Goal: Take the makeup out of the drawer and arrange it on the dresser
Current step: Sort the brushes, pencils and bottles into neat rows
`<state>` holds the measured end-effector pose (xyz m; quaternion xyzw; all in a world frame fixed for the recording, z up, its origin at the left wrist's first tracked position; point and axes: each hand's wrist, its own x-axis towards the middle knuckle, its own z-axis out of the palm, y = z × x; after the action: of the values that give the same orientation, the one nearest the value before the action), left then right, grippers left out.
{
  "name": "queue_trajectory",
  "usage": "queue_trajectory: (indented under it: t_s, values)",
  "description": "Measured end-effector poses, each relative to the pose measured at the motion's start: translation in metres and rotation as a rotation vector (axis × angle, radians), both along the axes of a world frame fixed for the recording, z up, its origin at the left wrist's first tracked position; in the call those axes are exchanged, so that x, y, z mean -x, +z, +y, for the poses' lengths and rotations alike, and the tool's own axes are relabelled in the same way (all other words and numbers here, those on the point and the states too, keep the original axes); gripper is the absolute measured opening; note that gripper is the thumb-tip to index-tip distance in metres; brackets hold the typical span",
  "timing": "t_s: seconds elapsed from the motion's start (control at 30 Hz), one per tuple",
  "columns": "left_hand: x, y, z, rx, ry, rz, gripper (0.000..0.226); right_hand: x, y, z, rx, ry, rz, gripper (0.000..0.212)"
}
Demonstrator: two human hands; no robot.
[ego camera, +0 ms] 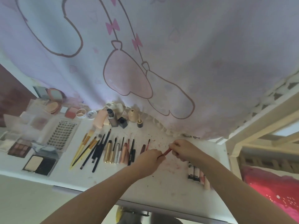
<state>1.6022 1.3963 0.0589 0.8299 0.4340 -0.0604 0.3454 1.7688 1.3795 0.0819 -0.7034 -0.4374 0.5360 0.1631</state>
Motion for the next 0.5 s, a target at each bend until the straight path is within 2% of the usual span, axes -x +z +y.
queue_trajectory:
  t_s: [0.27, 0.33, 0.4, 0.47, 0.5]
  values:
    - [0.026, 0.019, 0.008, 0.066, -0.013, -0.054, 0.036, 0.024, 0.008, -0.006, 0.082, -0.18, 0.27, 0.022]
    - [0.036, 0.014, 0.009, 0.127, -0.043, -0.022, 0.036, 0.024, 0.002, -0.008, 0.06, -0.3, 0.266, 0.026]
    - [0.055, 0.002, 0.006, 0.231, -0.055, 0.037, 0.034, 0.002, 0.001, -0.011, 0.004, -0.531, 0.246, 0.03]
    - [0.075, -0.011, 0.0, 0.309, 0.054, 0.037, 0.03, -0.024, 0.003, -0.014, -0.046, -0.644, 0.283, 0.027]
    - [0.078, -0.014, -0.001, 0.325, 0.119, 0.013, 0.028, -0.027, 0.005, -0.016, -0.035, -0.605, 0.278, 0.022]
